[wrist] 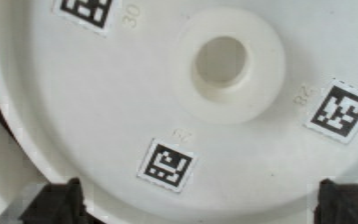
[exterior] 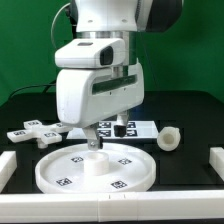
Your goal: Assemble round table
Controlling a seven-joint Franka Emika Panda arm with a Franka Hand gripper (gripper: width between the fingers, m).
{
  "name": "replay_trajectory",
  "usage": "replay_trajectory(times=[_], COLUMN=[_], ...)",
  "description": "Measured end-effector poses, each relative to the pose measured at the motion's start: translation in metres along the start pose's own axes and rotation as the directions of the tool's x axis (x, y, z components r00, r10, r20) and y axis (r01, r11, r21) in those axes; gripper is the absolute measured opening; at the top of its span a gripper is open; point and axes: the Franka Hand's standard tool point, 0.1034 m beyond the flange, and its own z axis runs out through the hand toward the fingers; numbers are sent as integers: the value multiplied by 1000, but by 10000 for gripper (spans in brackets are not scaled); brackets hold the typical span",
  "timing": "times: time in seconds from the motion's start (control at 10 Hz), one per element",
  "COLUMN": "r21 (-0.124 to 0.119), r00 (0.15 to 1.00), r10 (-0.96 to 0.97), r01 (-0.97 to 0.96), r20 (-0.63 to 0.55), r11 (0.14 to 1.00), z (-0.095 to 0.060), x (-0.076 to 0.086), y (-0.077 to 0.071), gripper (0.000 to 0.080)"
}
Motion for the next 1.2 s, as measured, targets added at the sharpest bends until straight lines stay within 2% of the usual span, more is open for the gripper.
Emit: replay_trajectory(times=[0.2, 0.3, 0.5, 0.7, 1.2], r21=[1, 4, 22, 31, 58], r00=[1000, 1000, 1000, 1000, 999], r10=[-2, -13, 3, 12, 22], r01=[2, 13, -4, -13, -23], r20=[1, 2, 13, 18, 31], r11=[1000, 1000, 1000, 999, 998], z=[2, 10, 26, 31, 48], x=[-1, -7, -21, -23, -41], y=[0, 0, -3, -7, -11], gripper=[650, 650, 650, 650, 650])
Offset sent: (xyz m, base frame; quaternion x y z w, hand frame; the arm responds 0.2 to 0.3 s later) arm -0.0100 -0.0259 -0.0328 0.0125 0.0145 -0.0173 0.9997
